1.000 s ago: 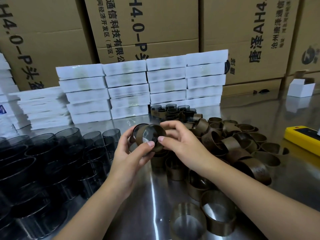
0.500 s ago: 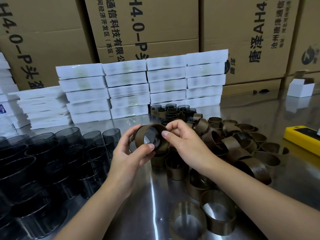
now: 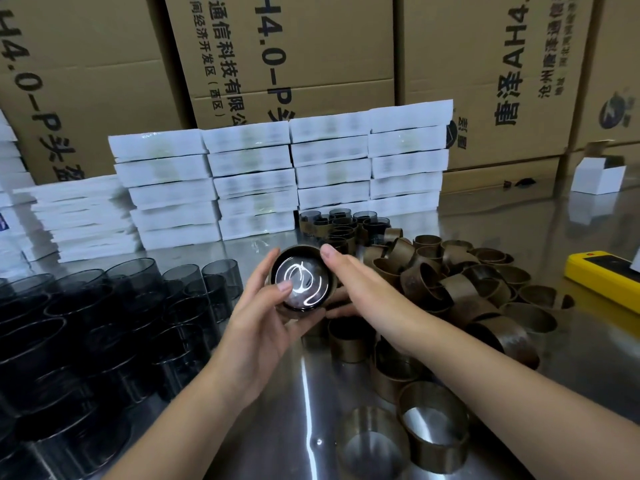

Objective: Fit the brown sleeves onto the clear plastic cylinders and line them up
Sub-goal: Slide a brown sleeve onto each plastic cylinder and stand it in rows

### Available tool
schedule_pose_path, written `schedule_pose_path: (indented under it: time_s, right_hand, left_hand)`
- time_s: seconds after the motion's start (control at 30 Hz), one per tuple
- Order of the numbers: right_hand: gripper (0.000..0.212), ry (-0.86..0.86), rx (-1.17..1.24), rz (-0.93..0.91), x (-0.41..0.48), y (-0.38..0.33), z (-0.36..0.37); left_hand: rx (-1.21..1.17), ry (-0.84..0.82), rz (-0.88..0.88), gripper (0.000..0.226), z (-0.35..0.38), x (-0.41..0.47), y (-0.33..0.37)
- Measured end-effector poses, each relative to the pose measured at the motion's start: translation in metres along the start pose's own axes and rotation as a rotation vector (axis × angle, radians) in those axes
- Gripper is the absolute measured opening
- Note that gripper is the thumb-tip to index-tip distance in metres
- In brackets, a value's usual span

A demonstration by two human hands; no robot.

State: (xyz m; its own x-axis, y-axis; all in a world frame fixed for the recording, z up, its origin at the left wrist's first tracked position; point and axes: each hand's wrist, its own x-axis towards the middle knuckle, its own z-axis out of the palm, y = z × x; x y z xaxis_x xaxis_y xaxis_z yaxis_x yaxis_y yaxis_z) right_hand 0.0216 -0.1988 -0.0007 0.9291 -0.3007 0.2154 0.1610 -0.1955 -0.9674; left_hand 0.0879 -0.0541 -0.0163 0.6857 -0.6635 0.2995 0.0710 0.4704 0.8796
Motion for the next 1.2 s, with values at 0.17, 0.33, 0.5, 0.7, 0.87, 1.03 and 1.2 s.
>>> schedule_pose_path:
  time_s: [0.17,0.33,0.5,0.7,0.87,1.03,1.2]
  right_hand:
    - [0.072,-0.026,0.015,0.019,0.0,-0.003,0.002]
    - [0.08,0.039,-0.056,-0.037,-0.001,-0.005,-0.001]
    - [0.066,0.072,-0.043,-0.097,-0.004,-0.002,-0.001]
    - [0.071,0.066,-0.108,-0.124,-0.004,0.0,0.001]
    - [0.064,0.043,-0.121,-0.106,-0.002,0.0,0.001]
    - [0.055,0.006,-0.091,-0.116,0.0,0.003,0.002]
    - [0.042,-0.033,-0.06,-0.104,0.0,0.002,-0.001]
  left_hand:
    - [-0.038,-0.094,-0.049,0.09,-0.001,-0.002,-0.002]
    - [0.169,-0.137,-0.043,0.073,-0.002,0.0,-0.005]
    - [0.259,-0.067,-0.086,0.067,-0.002,0.002,-0.009]
    - [0.369,-0.05,-0.074,0.068,0.003,0.0,-0.007]
    - [0.394,-0.022,-0.033,0.064,0.004,-0.001,-0.006]
    - [0.377,0.039,-0.011,0.064,0.003,-0.001,-0.01]
    - [0.374,0.057,0.039,0.063,0.003,0.0,-0.012]
